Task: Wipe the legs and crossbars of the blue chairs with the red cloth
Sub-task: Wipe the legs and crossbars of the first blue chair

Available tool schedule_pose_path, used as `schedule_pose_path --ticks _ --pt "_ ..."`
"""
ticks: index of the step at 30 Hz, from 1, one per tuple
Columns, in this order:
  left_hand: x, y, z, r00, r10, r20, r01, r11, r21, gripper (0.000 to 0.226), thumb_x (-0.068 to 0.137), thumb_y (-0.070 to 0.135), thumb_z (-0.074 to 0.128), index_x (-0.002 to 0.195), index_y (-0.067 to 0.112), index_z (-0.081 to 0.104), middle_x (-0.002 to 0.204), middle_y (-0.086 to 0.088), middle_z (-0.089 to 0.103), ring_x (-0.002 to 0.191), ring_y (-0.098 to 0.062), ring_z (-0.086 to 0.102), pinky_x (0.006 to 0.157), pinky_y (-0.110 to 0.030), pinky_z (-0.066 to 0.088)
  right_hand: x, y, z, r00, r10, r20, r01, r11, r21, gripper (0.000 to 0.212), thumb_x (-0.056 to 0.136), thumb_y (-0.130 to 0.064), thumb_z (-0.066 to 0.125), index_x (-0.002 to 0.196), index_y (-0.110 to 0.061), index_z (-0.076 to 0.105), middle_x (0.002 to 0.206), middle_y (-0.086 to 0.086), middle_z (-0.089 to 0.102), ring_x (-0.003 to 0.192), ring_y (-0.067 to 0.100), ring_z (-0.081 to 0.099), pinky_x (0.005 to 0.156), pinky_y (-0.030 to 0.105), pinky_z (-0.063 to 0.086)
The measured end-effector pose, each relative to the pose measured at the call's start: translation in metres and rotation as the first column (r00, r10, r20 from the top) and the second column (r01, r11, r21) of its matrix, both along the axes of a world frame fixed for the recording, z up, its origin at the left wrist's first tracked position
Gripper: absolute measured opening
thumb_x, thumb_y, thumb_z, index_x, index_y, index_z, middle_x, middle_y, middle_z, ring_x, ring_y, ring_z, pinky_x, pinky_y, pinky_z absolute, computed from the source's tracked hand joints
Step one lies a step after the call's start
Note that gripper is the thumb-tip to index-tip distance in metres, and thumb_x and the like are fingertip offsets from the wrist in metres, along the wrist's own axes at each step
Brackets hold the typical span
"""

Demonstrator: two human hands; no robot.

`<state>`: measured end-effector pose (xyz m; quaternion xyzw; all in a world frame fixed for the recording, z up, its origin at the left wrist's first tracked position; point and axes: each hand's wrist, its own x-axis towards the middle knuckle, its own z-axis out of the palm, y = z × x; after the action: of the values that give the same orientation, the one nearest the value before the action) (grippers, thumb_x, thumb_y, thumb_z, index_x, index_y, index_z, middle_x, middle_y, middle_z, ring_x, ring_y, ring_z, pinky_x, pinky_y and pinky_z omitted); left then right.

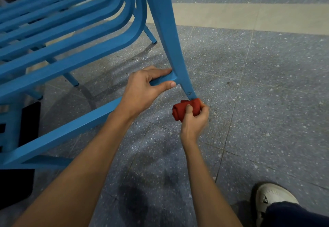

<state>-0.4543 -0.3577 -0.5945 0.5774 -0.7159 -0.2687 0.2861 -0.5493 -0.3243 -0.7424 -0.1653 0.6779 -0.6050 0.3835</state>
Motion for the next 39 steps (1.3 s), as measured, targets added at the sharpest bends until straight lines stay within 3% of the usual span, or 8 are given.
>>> schedule_pose_path --ticks 5,9,13,21,24,29,34,39 --pt "-0.001 0.001 0.0 1.0 0.011 0.001 -0.011 1.0 0.014 0.042 0.078 0.03 0.076 0.117 0.015 0.068 0.094 0.015 0.065 0.081 0.005 0.06 0.073 -0.006 0.04 -0.002 0.004 -0.005 0.998 0.023 0.055 -0.023 1.0 0.013 0.031 0.072 -0.024 0.059 0.103 -0.025 0.055 0.107 0.003 0.063 0.099 0.018 0.06 0.089 0.043 0.051" --pt "-0.001 0.0 0.0 1.0 0.014 -0.007 -0.014 1.0 0.024 0.043 0.078 0.03 0.077 0.118 0.016 0.068 0.097 0.01 0.067 0.086 0.0 0.063 0.076 -0.009 0.042 -0.016 -0.005 -0.003 0.992 -0.041 0.118 0.034 0.997 0.064 0.028 0.082 -0.007 0.059 0.11 -0.006 0.056 0.108 0.01 0.06 0.085 0.014 0.057 0.056 0.011 0.05" --pt "0.0 0.0 0.0 1.0 0.016 0.003 -0.016 1.0 0.024 0.043 0.078 0.031 0.077 0.118 0.017 0.068 0.097 0.009 0.068 0.085 0.0 0.062 0.075 -0.008 0.042 -0.003 0.002 0.004 1.0 0.004 -0.007 -0.004 1.0 0.012 0.031 0.077 -0.021 0.061 0.108 -0.016 0.058 0.104 0.002 0.061 0.095 0.018 0.058 0.085 0.038 0.05" --pt "-0.001 0.001 0.001 1.0 0.026 -0.006 -0.025 0.999 0.038 0.043 0.077 0.031 0.077 0.117 0.018 0.068 0.101 0.008 0.069 0.092 -0.004 0.065 0.084 -0.018 0.05 -0.011 0.0 -0.007 0.999 0.037 -0.012 -0.036 0.997 0.063 0.025 0.078 -0.015 0.064 0.103 -0.014 0.058 0.102 0.004 0.061 0.093 0.02 0.059 0.088 0.046 0.049" --pt "-0.001 0.001 0.001 1.0 0.027 -0.013 -0.026 0.999 0.043 0.043 0.077 0.031 0.078 0.117 0.017 0.068 0.101 0.007 0.069 0.091 -0.004 0.065 0.083 -0.017 0.049 -0.011 -0.001 0.001 0.998 0.032 -0.047 -0.029 0.998 0.055 0.026 0.08 -0.019 0.065 0.105 -0.015 0.059 0.101 0.002 0.062 0.094 0.018 0.059 0.089 0.042 0.05" --pt "-0.001 0.0 0.0 1.0 0.028 -0.001 -0.028 0.999 0.037 0.043 0.077 0.03 0.077 0.117 0.016 0.068 0.097 0.009 0.068 0.082 0.003 0.061 0.074 -0.008 0.042 -0.003 0.013 0.011 0.971 0.146 -0.191 -0.162 0.984 -0.068 0.031 0.084 -0.018 0.069 0.11 -0.008 0.057 0.109 0.002 0.055 0.098 0.012 0.053 0.081 0.009 0.04" --pt "-0.002 0.0 0.0 0.999 0.032 -0.012 -0.031 0.999 0.043 0.043 0.077 0.03 0.077 0.117 0.017 0.068 0.098 0.008 0.068 0.085 -0.002 0.062 0.075 -0.012 0.044 -0.012 0.004 0.004 0.978 0.111 -0.177 -0.111 0.994 0.006 0.03 0.082 -0.014 0.071 0.106 -0.007 0.056 0.106 0.005 0.056 0.096 0.014 0.053 0.088 0.032 0.044" --pt "-0.001 -0.001 0.0 1.0 0.028 -0.003 -0.028 0.999 0.036 0.043 0.078 0.029 0.077 0.118 0.017 0.068 0.098 0.01 0.067 0.087 -0.001 0.062 0.078 -0.012 0.045 0.001 0.008 0.017 0.973 0.078 -0.215 -0.1 0.991 -0.093 0.032 0.084 -0.016 0.069 0.111 -0.006 0.056 0.111 0.005 0.055 0.1 0.014 0.053 0.085 0.02 0.042"
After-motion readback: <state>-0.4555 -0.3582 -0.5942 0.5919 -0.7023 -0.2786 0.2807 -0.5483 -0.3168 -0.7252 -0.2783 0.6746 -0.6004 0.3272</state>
